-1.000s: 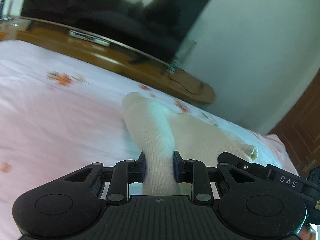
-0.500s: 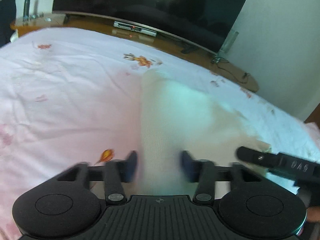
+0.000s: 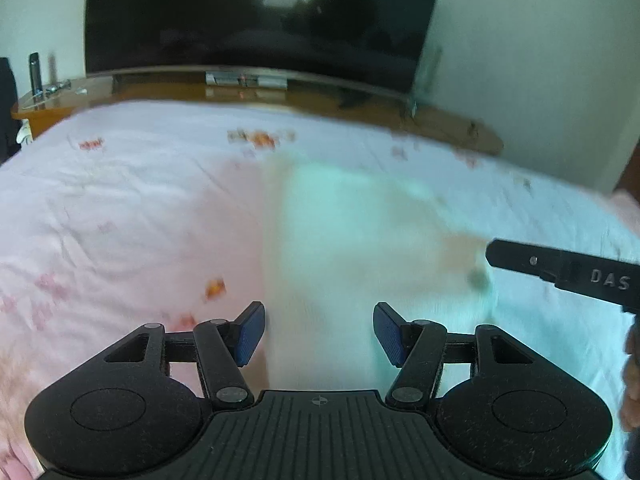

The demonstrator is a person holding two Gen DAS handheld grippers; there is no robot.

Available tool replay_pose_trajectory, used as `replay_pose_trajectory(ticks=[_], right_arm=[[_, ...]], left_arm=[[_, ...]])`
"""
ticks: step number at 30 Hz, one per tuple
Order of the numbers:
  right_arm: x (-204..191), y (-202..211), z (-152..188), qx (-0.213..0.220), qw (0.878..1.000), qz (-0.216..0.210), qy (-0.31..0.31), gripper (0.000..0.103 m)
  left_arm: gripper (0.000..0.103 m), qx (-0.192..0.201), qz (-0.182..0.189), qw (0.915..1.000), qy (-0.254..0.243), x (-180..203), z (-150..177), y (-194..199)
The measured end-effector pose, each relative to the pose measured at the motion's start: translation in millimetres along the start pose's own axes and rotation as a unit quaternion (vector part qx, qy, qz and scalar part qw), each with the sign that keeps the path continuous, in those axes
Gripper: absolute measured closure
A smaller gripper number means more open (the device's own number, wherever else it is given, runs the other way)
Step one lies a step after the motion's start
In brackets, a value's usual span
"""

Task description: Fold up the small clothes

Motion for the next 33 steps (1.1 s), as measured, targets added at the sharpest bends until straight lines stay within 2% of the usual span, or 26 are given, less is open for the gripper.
replay_pose_trajectory(ticks=[2,5,8,10,13,17,22,25,33], right_arm=[[-6.9,-0.1,14.6,-0.016,1.000,0.004,0.011,0.074],[-6.5,-5.1,37.0,-0.047,0.999,0.018,0.019,0.074],[1.6,-20.6,58.9,-0.084,0.995,0.046,0.032,0.075],[6.5,-17.7,61.9,-0.080,0.996,0.044,0.013,0.075],[1.9,-5.7,56.4,-0.073,0.996,0.052,0.017,0.085],[-9.7,11.3,50.2,-0.041,0.998,0.047,0.024,0.079],[-14.4,0.1,65.3,-0.077,0.994,0.069,0.035,0.078],[-15.2,7.1,61.9,-0.072,0.994,0.074,0.022,0.077],[-22.5,55.6,49.8,-0.034,0.996,0.077,-0.005,0.067]], left_arm=[[0.043,-0.030,-0.005,0.9995,0.005,-0.1,14.5,-12.8],[0.043,-0.018,-0.007,0.9997,0.013,1.2,23.7,-15.9],[0.043,-0.025,-0.008,0.9995,0.016,6.9,22.2,-16.1],[0.043,-0.029,0.002,0.9993,0.025,9.5,19.2,-10.7],[0.043,-0.024,0.005,0.9996,0.012,13.8,17.8,3.2],[0.043,-0.037,-0.005,0.9992,0.009,13.6,22.9,4.3],[0.042,-0.052,-0.013,0.9985,0.015,13.4,30.3,-2.3],[0.042,-0.061,-0.013,0.9977,0.025,15.8,26.6,3.4],[0.041,-0.043,-0.001,0.9991,0.003,27.5,16.5,43.0]])
Point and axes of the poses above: each gripper's, at about its wrist camera, not at the fingertips, and y roughly against the way its jaws point, x to its right, z to its underside, the point moved 6 cm from there along -y, roughly the way its jaws point, and after that the axes turned 10 degrees about z, right-handed, at the moved point
